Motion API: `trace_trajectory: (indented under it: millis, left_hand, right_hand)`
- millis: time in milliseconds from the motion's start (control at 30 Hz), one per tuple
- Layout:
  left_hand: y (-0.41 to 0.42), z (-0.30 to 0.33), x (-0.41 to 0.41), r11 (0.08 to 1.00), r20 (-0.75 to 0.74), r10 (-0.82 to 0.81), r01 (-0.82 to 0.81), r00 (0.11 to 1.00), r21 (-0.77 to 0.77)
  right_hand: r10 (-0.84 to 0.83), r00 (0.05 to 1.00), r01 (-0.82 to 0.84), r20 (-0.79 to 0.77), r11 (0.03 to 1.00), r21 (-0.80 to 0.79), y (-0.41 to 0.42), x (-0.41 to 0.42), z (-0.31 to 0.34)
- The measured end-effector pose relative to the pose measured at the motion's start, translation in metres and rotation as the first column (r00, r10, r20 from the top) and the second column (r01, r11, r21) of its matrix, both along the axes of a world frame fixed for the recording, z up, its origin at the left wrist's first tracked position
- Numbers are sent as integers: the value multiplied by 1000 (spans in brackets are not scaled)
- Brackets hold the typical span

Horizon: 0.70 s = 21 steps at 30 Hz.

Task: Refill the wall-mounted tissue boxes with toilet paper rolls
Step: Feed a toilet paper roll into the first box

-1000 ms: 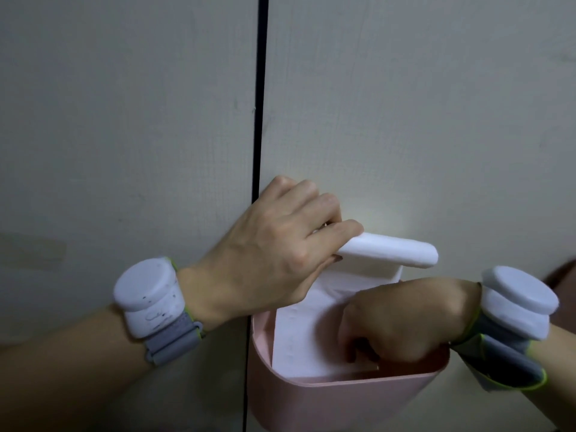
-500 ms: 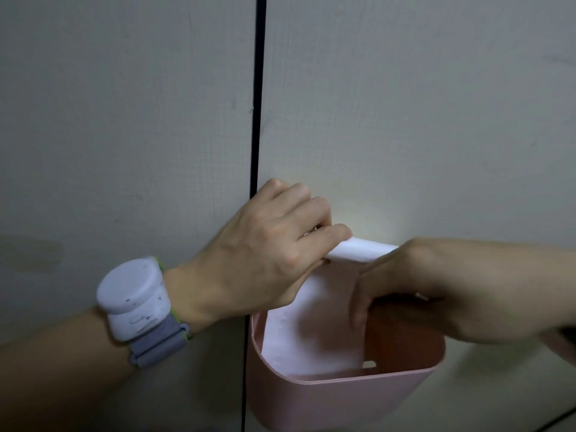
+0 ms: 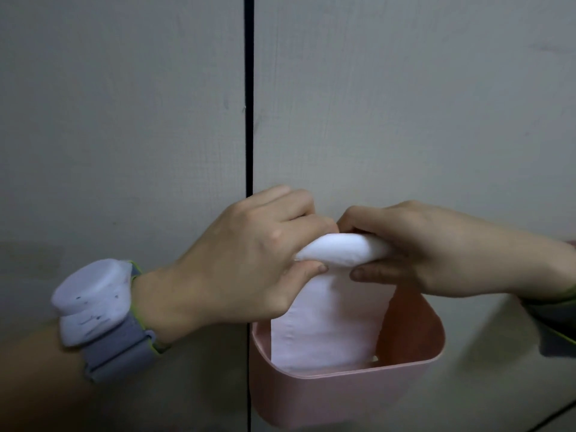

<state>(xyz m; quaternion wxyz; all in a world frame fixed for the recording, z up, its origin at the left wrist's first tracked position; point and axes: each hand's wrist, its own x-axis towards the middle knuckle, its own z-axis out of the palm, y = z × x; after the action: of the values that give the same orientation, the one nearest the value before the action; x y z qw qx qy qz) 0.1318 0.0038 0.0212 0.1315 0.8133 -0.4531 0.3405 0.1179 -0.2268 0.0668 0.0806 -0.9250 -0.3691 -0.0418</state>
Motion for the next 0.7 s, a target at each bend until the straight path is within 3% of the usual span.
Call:
trace_trajectory:
  millis: [367,700]
  left_hand:
    - [-15,-4,-2,997,-246,-69,77,967,25]
    - [1,0,-7,996,-581,91,-75,809,51]
  right_hand:
    - [-70,965,65,-251,997,-30,-19,-4,-9]
    - [-97,979,95,-178,995,-21,8,-10,-22]
